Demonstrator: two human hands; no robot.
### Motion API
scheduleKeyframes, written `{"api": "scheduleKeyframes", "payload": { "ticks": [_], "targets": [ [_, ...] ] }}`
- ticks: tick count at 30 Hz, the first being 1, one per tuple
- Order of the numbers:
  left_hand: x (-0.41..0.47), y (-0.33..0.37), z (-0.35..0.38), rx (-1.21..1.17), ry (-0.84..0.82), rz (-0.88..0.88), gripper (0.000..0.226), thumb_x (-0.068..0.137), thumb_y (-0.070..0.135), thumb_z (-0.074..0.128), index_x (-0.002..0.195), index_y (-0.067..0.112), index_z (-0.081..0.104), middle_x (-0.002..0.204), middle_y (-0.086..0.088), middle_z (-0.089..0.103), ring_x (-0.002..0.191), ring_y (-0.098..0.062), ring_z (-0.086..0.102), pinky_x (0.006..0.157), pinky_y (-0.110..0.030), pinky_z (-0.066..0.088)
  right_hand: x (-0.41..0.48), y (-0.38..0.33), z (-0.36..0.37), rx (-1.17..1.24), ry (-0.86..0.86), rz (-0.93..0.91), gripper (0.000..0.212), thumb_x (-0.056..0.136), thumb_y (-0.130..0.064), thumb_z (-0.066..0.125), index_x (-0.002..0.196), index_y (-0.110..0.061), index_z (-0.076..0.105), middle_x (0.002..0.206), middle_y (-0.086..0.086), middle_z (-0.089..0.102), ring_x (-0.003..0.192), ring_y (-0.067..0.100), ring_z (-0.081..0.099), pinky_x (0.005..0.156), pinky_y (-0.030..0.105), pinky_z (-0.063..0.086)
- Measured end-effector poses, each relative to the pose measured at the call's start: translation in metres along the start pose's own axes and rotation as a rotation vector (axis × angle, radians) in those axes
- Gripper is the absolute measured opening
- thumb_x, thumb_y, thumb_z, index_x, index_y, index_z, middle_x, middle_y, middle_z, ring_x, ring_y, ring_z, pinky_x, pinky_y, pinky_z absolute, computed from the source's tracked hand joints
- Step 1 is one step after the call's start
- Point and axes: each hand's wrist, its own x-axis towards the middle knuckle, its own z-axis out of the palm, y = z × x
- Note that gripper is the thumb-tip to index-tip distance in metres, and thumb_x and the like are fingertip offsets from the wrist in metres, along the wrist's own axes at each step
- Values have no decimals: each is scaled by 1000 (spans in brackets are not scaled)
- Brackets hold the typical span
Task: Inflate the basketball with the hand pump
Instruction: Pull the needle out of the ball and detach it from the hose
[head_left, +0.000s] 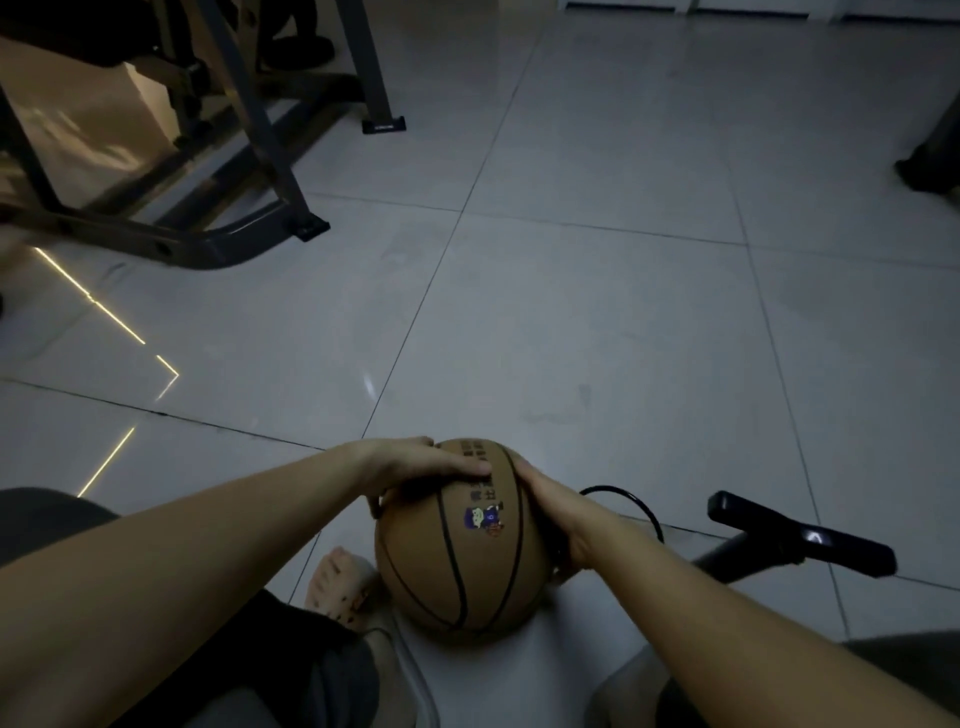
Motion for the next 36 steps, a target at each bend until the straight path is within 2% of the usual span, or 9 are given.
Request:
{"api": "scheduleKeyframes", "payload": {
  "ticks": [3, 5, 9, 14, 17, 20, 26, 33, 36],
  "targets": [
    [2, 8, -10, -90, 116, 138, 129, 53, 73, 85, 155, 26, 21, 149, -9, 44, 128, -35, 50, 96, -56, 45, 0, -16, -11, 119, 105, -170, 81, 85, -77, 51, 136, -14, 52, 118, 14, 63, 98, 32, 58, 72, 42, 47],
    [4, 10, -11, -158, 160, 250, 123, 62, 63, 86, 155, 25, 15, 132, -2, 52, 107, -19, 57, 76, -33, 49, 10, -25, -20, 167, 263, -307, 87, 86, -72, 53, 150, -17, 31, 139, 16, 52, 115, 35, 55, 83, 46, 52],
    [13, 6, 1, -189, 213, 381, 117, 70, 52, 88, 152, 22, 10, 118, 2, 58, 93, -6, 59, 53, -13, 49, 11, -26, -17, 108, 415, -510, 93, 74, -72, 55, 150, -25, 27, 148, 12, 46, 126, 35, 53, 107, 53, 45],
    [30, 8, 10, 155, 373, 369, 126, 60, 93, 64, 159, 34, 13, 147, -11, 48, 129, -32, 54, 106, -41, 47, 23, -4, 2, -257, 445, -595, 88, 92, -56, 59, 159, -17, 19, 165, 9, 21, 147, 32, 31, 117, 50, 35],
    [38, 28, 7, 396, 638, 467, 118, 61, 98, 51, 156, 34, 24, 152, -14, 36, 139, -36, 41, 112, -52, 39, 24, -7, 1, -354, 443, -605, 70, 93, -46, 58, 151, -14, 35, 152, 10, 39, 133, 32, 47, 106, 45, 44],
    [51, 45, 6, 640, 605, 587, 110, 71, 82, 65, 159, 33, 21, 165, -11, 22, 151, -33, 20, 119, -54, 25, 17, -24, -12, -476, 461, -618, 36, 95, -29, 54, 129, -15, 54, 130, 11, 60, 112, 30, 59, 92, 38, 50],
    [62, 73, 16, 889, 694, 504, 103, 66, 89, 54, 143, 22, 39, 148, -9, 43, 136, -34, 39, 108, -60, 34, -2, -109, -83, -662, 794, -565, 22, 88, -10, 52, 99, -13, 70, 88, 7, 72, 80, 25, 70, 78, 37, 60],
    [81, 111, 31, 814, 485, 706, 96, 83, 48, 65, 160, 14, 18, 158, -10, 36, 146, -29, 29, 123, -44, 18, 38, -112, -131, -916, 327, -260, 61, 92, -9, 69, 147, -6, 41, 120, 18, 63, 91, 26, 71, 78, 40, 61],
    [96, 127, 43, 834, 488, 704, 73, 88, 42, 54, 153, 14, 36, 151, -9, 46, 141, -29, 33, 122, -43, 17, 49, -111, -138, -874, 196, -245, 41, 92, -2, 66, 131, 1, 55, 105, 19, 71, 87, 30, 75, 76, 39, 63]
  ]
}}
